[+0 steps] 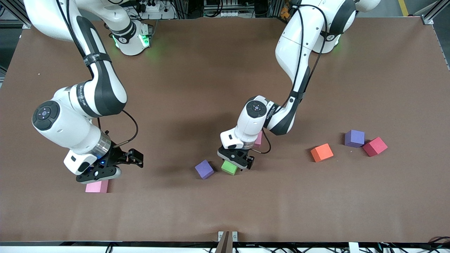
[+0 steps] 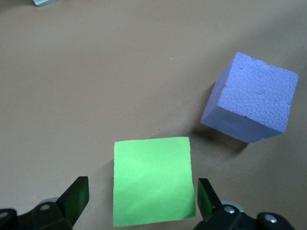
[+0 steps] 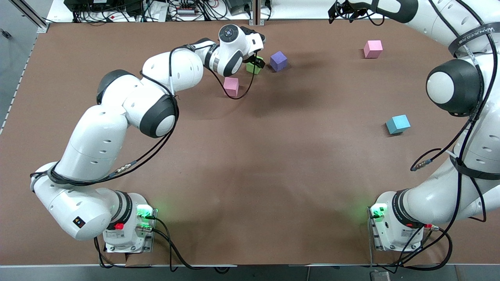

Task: Arrange blocks into number 1
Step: 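Grasp the green cube with the left gripper while the right gripper moves to purple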

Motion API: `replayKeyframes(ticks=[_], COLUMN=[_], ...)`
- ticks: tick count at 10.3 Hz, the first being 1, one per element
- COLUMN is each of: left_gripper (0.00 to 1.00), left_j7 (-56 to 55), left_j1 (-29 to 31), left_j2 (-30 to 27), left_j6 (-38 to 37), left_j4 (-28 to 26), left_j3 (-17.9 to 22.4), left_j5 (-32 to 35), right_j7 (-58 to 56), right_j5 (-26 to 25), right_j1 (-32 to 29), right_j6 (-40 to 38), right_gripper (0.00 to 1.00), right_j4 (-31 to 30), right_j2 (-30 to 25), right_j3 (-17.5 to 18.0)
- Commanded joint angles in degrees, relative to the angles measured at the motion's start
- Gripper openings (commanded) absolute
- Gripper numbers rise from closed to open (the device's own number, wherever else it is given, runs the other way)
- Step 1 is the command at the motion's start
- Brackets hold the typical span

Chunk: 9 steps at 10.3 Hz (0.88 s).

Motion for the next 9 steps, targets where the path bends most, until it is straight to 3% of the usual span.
replayKeyframes(ticks=[1, 2, 3, 4, 5, 6, 7, 9], left_gripper=[0.77, 0.38, 0.29, 0.3, 0.22, 0.0, 0.0, 0.0], left_j7=[1.0, 1.1, 0.7, 0.5, 0.7, 0.4, 0.2, -2.4], left_j1=[-0.8, -0.8, -0.8, -0.8, -0.8, -0.8, -0.8, -1.4], left_j2=[1.3, 1.3, 1.3, 1.3, 1.2, 0.3, -1.7, -8.4], left_j6=[0.6, 0.6, 0.6, 0.6, 0.6, 0.5, -0.8, -17.0], left_j4=[1.7, 1.6, 1.6, 1.5, 1.4, 0.7, 0.2, -1.3], left_j3=[1.0, 1.1, 1.0, 0.9, 0.9, 0.9, 0.8, 3.1], left_j5=[-2.0, -2.0, -2.0, -3.4, -4.8, -5.9, -10.0, -14.8], right_j7=[0.6, 0.6, 0.6, 0.6, 0.6, 0.7, 1.6, 2.8], right_j5=[1.0, 1.0, 1.0, 1.0, 1.0, 1.0, 1.0, 1.0], right_j1=[0.6, 0.6, 0.6, 0.6, 0.6, 0.6, 0.9, 1.9], right_j6=[0.4, 1.1, 1.4, 1.4, 1.4, 1.6, 2.5, 3.6], right_gripper=[1.0, 1.0, 1.0, 1.0, 1.0, 1.0, 1.0, 1.0], right_j4=[1.0, 1.0, 1.0, 1.0, 1.0, 1.1, 1.1, 1.1], right_j2=[0.9, 1.0, 1.1, 1.1, 1.3, 1.6, 1.8, 2.6], right_j3=[-0.5, -0.5, -0.5, -0.5, -0.5, -0.5, -0.5, -0.5])
